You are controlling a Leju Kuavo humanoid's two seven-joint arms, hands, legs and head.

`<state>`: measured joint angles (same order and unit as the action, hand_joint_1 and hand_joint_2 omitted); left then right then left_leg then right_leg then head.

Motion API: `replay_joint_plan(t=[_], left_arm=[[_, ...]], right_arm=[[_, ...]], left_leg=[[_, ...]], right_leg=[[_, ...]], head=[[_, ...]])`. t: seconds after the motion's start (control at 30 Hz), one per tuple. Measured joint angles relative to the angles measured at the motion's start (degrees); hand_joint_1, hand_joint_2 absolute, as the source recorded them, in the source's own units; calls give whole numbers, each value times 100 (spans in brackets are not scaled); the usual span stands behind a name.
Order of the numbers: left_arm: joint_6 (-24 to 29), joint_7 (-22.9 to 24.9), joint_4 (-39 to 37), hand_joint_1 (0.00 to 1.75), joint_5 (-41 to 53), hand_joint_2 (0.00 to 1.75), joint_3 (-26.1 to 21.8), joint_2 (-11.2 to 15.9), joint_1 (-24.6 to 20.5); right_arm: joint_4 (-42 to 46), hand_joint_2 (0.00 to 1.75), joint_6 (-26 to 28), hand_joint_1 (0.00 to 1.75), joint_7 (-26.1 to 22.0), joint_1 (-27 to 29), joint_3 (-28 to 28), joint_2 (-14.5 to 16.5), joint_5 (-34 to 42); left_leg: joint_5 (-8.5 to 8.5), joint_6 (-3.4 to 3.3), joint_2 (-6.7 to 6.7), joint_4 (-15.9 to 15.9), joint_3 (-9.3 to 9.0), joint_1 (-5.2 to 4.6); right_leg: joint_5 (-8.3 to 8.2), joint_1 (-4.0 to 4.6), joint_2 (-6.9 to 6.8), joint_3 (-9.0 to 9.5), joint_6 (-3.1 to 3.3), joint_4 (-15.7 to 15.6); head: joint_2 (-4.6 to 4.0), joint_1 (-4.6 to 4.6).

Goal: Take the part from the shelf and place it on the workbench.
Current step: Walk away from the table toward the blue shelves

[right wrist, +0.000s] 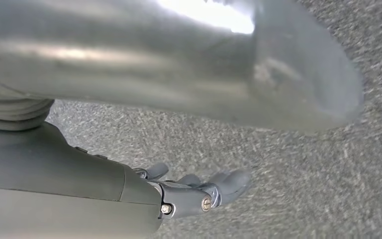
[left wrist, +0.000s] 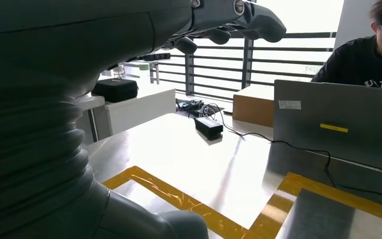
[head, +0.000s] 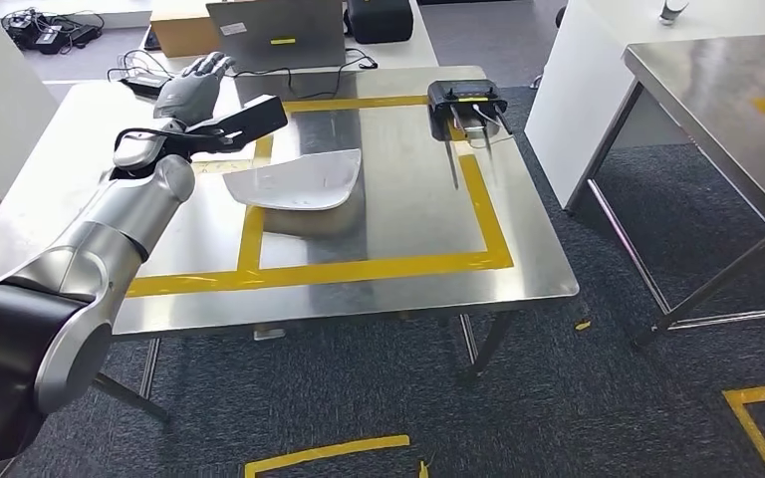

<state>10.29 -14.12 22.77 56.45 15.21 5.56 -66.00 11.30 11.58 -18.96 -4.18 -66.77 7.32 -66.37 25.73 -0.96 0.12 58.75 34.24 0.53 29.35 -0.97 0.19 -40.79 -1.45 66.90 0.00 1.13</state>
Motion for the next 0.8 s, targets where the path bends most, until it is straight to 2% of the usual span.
replay_joint_plan(t=[0.03, 0.07, 0.1, 0.13, 0.17, 0.23, 0.27, 0.3, 0.33, 0.4, 0.43, 0.47, 0.53, 0.57, 0.6, 0.63, 0.67, 0.7, 0.73, 0.77, 0.8], left_arm=[[0, 0, -1, 0, 7, 175, 0, -10, 5], [0, 0, -2, 0, 14, 175, 0, -20, 13], [-1, 0, -4, 0, 18, 175, 1, -28, 22], [0, 0, -5, 0, 21, 175, 1, -34, 28], [0, 0, -3, 0, 22, 175, 2, -39, 31], [1, 0, 3, 0, 22, 175, 2, -44, 28], [1, 0, 4, 0, 22, 175, 2, -45, 27], [1, 0, 3, 0, 22, 175, 2, -49, 27], [1, 0, 1, 0, 22, 175, 2, -51, 26], [1, 0, 1, 0, 22, 175, 3, -58, 28], [1, 0, 2, 0, 23, 175, 3, -56, 26], [1, 0, 1, 0, 23, 175, 4, -52, 23], [-3, 0, -5, 0, 24, 175, 5, -47, 23], [-8, 0, -10, 0, 24, 175, 5, -47, 29], [-13, 0, -16, 0, 25, 175, 6, -47, 36], [-22, 0, -22, 0, 25, 175, 7, -48, 40], [-30, -1, -25, 0, 25, 175, 7, -49, 41], [-37, -1, -27, 0, 25, 175, 7, -50, 38], [-43, -3, -26, 0, 25, 175, 7, -52, 30], [-45, -7, -21, 0, 25, 175, 8, -57, 22], [-46, -10, -17, 0, 25, 175, 9, -62, 14]], right_arm=[[0, 0, 4, 0, -3, 0, 0, 0, 1], [0, 0, 7, 0, -6, -1, 0, 0, 1], [0, 0, 9, 0, -8, -1, 0, 1, 0], [0, 0, 10, 0, -8, -2, 0, 2, 0], [0, 0, 11, 0, -8, -3, 0, 2, -1], [2, 0, 15, 0, -9, -12, 0, -9, -1], [2, 0, 19, 0, -12, -14, 0, -15, -1], [3, 0, 22, 0, -13, -15, 0, -20, -1], [2, 0, 25, 0, -13, -14, -1, -25, -1], [2, 0, 28, 0, -10, -17, -2, -27, -1], [2, 0, 28, 0, -9, -19, -2, -28, -1], [2, 0, 27, 0, -9, -20, -2, -25, -1], [2, 0, 26, 0, -6, -19, -2, -22, -3], [2, 0, 26, 0, -3, -18, -2, -21, -5], [2, 0, 26, 0, 2, -17, -2, -18, -6], [2, 0, 26, 0, 6, -17, -2, -13, -7], [2, 0, 26, 0, 10, -18, -2, -9, -7], [2, 0, 26, 0, 11, -19, -2, -6, -7], [3, 0, 27, 0, 12, -20, -2, -8, -7], [4, 0, 27, 0, 11, -21, -2, -11, -7], [4, 0, 28, 0, 11, -21, -2, -13, -6]], left_leg=[[-39, -18, 2, 7, 61, -8], [-77, -28, 1, 16, 121, -20], [-113, -36, -1, 26, 178, -35], [-148, -40, -4, 34, 229, -52], [-181, -41, -7, 39, 270, -72], [-248, -27, -1, 36, 324, -96], [-284, -3, 8, 26, 335, -92], [-321, 27, 16, 12, 342, -77], [-363, 62, 20, -12, 347, -66], [-387, 123, 12, -32, 379, -57], [-287, 153, 3, 35, 417, -57], [-91, 187, -7, 215, 481, -54], [437, 264, -16, 892, 666, -19], [612, 306, -16, 1247, 740, 3], [663, 347, -15, 1483, 754, 28], [590, 388, -14, 1530, 678, 56], [442, 434, -12, 1375, 500, 87], [315, 486, -10, 1052, 242, 124], [283, 527, -15, 675, -38, 133], [313, 522, -23, 361, -248, 131], [381, 493, -28, 160, -364, 121]], right_leg=[[223, 3, 1, -135, -10, 398], [366, 6, 1, -220, -14, 714], [409, 11, 1, -214, -6, 853], [348, 23, 1, -83, 19, 751], [222, 42, 1, 159, 62, 428], [40, 106, -13, 697, 198, -397], [-21, 141, -23, 853, 247, -658], [-44, 172, -31, 917, 282, -793], [-100, 193, -38, 909, 290, -805], [-209, 172, -42, 890, 328, -926], [-282, 147, -54, 871, 354, -980], [-356, 117, -65, 839, 374, -1029], [-471, 85, -76, 722, 388, -1048], [-522, 68, -77, 650, 374, -1043], [-575, 48, -80, 576, 353, -1035], [-624, 21, -84, 498, 324, -1018], [-667, -12, -87, 415, 288, -990], [-705, -47, -91, 332, 245, -945], [-737, -72, -92, 248, 198, -892], [-769, -84, -90, 182, 149, -844], [-808, -83, -86, 137, 104, -807]], head=[[0, -19], [0, -34], [0, -43], [0, -57], [0, -71], [0, -86], [0, -88], [0, -92], [0, -101], [0, -133], [0, -140], [0, -140], [0, -141], [0, -140], [0, -140], [0, -140], [0, -140], [0, -140], [0, -129], [0, -117], [0, -108]])
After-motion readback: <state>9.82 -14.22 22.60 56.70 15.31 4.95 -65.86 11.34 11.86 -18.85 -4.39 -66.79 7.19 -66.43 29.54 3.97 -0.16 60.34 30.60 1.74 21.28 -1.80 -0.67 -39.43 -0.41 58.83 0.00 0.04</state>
